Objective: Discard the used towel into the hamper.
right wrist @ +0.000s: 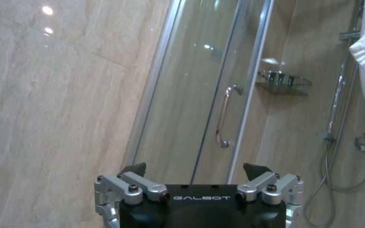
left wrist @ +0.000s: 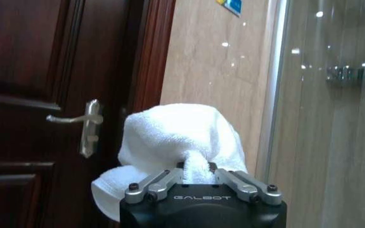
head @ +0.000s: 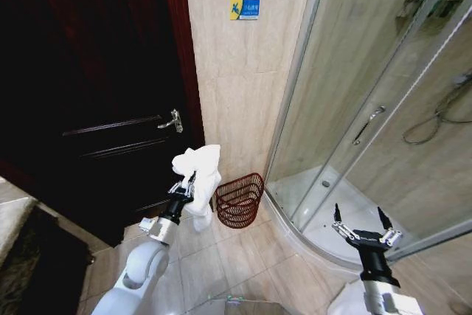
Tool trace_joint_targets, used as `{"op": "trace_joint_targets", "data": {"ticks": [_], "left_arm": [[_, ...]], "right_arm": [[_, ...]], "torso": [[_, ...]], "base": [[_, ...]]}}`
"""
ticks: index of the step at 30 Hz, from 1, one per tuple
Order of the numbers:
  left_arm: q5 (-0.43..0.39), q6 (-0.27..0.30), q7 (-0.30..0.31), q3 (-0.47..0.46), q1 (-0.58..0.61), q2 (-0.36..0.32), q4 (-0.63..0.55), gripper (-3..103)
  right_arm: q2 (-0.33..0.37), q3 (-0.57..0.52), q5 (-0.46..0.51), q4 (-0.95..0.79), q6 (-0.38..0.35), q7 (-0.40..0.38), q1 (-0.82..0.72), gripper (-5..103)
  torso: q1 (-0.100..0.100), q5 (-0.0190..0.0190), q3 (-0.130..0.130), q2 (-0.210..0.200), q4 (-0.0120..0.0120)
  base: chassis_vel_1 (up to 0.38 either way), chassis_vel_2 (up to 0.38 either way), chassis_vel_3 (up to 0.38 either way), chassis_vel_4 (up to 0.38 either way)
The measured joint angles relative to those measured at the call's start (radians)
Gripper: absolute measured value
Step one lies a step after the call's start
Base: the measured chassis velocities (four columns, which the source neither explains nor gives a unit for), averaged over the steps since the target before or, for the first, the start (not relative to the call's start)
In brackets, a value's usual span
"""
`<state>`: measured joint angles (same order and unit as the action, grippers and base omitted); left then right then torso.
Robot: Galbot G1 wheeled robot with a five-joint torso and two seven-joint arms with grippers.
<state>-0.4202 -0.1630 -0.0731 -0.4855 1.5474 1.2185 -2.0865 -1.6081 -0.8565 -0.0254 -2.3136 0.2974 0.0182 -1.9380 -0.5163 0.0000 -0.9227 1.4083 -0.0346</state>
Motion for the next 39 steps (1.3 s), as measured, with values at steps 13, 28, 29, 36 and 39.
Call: {"op": "trace_joint_targets", "data": {"ticks": [13,28,29,36,39], "left_arm": [[0.015,-0.007,0.001,-0.003,0.011,0.008,0.003,10],[0.030,0.045,0.062,-0.027,0.009,0.005,-0.012,10],[0.031,0.052,0.066,-0.029,0.009,0.005,-0.016,10],[0.033,0.070,0.074,-0.035,0.013,0.004,-0.030,10],[0.033,0.070,0.074,-0.035,0.014,0.005,-0.025,10]], "right_arm": [[0.000,-0.006,0.001,-0.020,-0.007,0.000,-0.001,100],[0.000,0.013,0.110,-0.032,-0.028,0.150,-0.024,100],[0.000,0.015,0.116,-0.036,-0.035,0.152,-0.023,100],[0.000,0.021,0.129,-0.046,-0.055,0.157,-0.019,100],[0.000,0.018,0.128,-0.042,-0.054,0.154,-0.017,100]], "torso": [[0.033,0.0000,0.038,-0.071,0.0001],[0.074,0.0000,0.086,-0.160,0.0001],[0.077,0.0000,0.089,-0.165,0.0001],[0.097,-0.0001,0.113,-0.210,0.0001],[0.103,0.0000,0.120,-0.223,0.0001]], "base": [[0.000,0.000,0.000,0.000],[0.000,0.000,0.000,0.000],[0.000,0.000,0.000,0.000],[0.000,0.000,0.000,0.000],[0.000,0.000,0.000,0.000]]}}
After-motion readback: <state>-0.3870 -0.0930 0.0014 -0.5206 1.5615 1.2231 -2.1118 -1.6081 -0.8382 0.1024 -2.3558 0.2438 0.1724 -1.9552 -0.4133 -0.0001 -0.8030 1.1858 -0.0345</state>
